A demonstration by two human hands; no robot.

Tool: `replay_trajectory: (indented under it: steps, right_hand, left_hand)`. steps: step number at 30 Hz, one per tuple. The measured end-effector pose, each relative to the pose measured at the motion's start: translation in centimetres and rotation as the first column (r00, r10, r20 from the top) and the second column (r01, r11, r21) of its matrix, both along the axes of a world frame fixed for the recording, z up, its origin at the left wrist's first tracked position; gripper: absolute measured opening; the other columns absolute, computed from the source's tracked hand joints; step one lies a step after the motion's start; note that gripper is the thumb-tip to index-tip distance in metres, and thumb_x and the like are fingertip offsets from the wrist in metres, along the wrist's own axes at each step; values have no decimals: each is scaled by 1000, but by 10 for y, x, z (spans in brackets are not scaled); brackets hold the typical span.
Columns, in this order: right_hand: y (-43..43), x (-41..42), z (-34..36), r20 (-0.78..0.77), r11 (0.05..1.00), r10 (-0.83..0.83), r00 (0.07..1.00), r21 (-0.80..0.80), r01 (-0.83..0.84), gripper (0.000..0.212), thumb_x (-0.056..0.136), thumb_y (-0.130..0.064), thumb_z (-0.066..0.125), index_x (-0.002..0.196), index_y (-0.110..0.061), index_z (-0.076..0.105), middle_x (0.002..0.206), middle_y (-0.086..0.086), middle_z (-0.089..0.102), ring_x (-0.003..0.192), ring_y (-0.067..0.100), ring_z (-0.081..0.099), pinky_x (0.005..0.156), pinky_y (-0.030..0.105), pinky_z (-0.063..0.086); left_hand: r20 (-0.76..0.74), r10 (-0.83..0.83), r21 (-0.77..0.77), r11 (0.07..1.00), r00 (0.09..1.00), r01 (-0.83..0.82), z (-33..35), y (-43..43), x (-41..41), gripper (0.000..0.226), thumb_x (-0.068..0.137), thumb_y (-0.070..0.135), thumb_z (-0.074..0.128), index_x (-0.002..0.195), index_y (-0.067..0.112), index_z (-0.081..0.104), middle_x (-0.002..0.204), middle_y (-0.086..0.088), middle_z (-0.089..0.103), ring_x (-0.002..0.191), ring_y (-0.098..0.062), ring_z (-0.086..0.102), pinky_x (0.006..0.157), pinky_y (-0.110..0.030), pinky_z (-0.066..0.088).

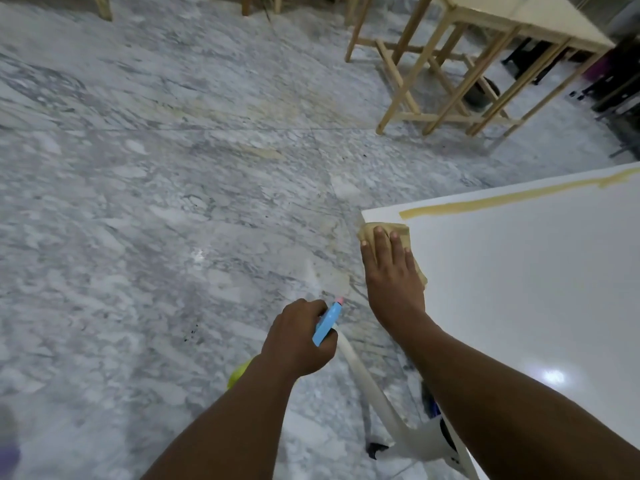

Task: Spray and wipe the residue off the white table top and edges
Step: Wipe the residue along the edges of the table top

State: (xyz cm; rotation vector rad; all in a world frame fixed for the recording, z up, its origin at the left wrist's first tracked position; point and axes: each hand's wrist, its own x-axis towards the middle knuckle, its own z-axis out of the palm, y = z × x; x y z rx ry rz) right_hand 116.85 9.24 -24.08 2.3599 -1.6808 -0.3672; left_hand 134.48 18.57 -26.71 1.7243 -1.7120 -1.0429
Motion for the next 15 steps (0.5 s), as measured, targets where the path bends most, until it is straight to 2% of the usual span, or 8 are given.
replay_trajectory:
  steps: [5, 8, 13, 15]
  right_hand:
    - [43, -20, 6, 30, 998, -23, 999, 54, 21, 71, 89, -1, 59, 154, -4, 30, 161, 26, 18, 147, 51, 17, 116, 61, 28]
    - [71, -35, 7, 50, 998, -35, 998, 44, 33, 71, 86, 2, 60, 152, -3, 34, 159, 27, 23, 145, 52, 22, 112, 63, 33]
    - [130, -61, 6, 90, 1000, -24, 996, 18, 22, 75, 80, 6, 68, 149, -1, 38, 157, 27, 29, 143, 52, 27, 108, 64, 37]
    - [154, -72, 2, 103, 1000, -25, 994, 19, 23, 70, 84, 5, 60, 150, -1, 36, 158, 27, 27, 143, 52, 25, 109, 64, 36]
  left_hand:
    - [19, -31, 11, 999, 999, 30, 14, 26, -10, 14, 84, 26, 62, 86, 12, 62, 75, -5, 56, 65, -23, 52, 57, -30, 37]
    - [-9, -53, 40, 998, 999, 53, 23, 44, -20, 32, 77, 35, 52, 92, 12, 69, 75, -6, 60, 67, -24, 56, 59, -35, 44]
    - [5, -84, 11, 996, 996, 84, 27, 85, -44, 32, 74, 34, 51, 82, 6, 63, 69, -11, 59, 61, -29, 56, 54, -31, 35]
    - [7, -105, 6, 994, 994, 105, 26, 100, -53, 30, 74, 32, 51, 79, 4, 62, 67, -13, 60, 60, -31, 57, 53, -36, 39]
